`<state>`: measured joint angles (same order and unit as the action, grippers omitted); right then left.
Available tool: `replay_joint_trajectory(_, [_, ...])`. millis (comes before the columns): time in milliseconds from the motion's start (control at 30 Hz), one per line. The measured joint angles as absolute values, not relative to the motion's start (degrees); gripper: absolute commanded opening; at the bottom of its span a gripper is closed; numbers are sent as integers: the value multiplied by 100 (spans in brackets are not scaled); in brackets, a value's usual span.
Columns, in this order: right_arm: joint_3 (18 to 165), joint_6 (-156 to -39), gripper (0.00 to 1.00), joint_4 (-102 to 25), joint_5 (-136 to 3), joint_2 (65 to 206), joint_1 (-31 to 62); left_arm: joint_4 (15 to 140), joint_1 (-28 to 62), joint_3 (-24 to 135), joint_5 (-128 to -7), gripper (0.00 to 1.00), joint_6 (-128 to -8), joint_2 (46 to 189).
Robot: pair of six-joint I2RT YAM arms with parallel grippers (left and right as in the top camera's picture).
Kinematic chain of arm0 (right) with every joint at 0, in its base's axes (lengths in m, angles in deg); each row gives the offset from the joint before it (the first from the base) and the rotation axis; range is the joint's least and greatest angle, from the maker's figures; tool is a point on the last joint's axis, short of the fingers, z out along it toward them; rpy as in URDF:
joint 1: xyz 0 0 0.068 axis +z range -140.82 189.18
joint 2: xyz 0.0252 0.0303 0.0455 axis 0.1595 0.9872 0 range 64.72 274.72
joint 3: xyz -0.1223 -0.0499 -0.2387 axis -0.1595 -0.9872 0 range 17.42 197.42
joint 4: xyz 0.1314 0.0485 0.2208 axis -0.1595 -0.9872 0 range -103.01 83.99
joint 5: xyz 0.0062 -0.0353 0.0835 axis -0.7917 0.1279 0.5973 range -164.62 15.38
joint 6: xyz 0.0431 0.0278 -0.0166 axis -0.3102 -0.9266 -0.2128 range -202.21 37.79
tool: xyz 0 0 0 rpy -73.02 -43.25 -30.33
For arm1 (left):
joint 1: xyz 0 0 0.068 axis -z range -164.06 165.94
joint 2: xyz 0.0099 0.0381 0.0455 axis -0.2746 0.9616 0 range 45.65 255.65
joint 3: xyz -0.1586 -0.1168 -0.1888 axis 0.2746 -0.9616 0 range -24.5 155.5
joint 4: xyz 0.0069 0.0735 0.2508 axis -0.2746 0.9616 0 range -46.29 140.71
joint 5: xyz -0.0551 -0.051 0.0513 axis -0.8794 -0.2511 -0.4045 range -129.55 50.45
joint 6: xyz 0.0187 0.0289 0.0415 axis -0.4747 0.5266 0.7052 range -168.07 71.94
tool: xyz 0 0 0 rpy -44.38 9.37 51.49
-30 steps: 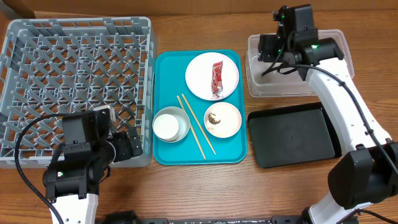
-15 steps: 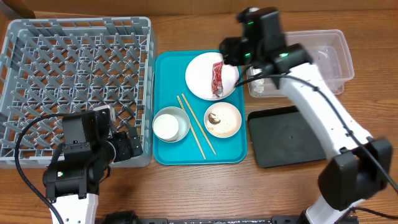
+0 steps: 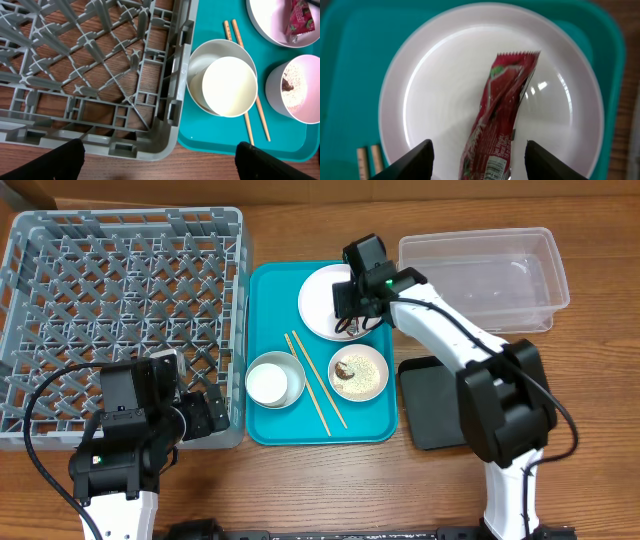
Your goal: Sort waste into correct bins and load items into the dishwasher
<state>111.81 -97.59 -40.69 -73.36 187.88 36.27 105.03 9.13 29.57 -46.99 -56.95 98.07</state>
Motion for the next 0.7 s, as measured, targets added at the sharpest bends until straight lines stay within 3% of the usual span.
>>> replay_joint_trajectory(300, [11170, -9901, 15, -4248, -7183, 19100, 3634, 10503, 913, 2957, -4699, 97, -5695, 9807])
replay_joint_trajectory(533, [11213, -10017, 4, -4552, -7161, 19098, 3631, 10501, 913, 2957, -4699, 98, -5695, 9807])
replay_joint_trajectory(700, [11561, -10021, 4, -5035, -7211, 18860, 3609, 10506, 913, 2957, -4699, 97, -5695, 9807])
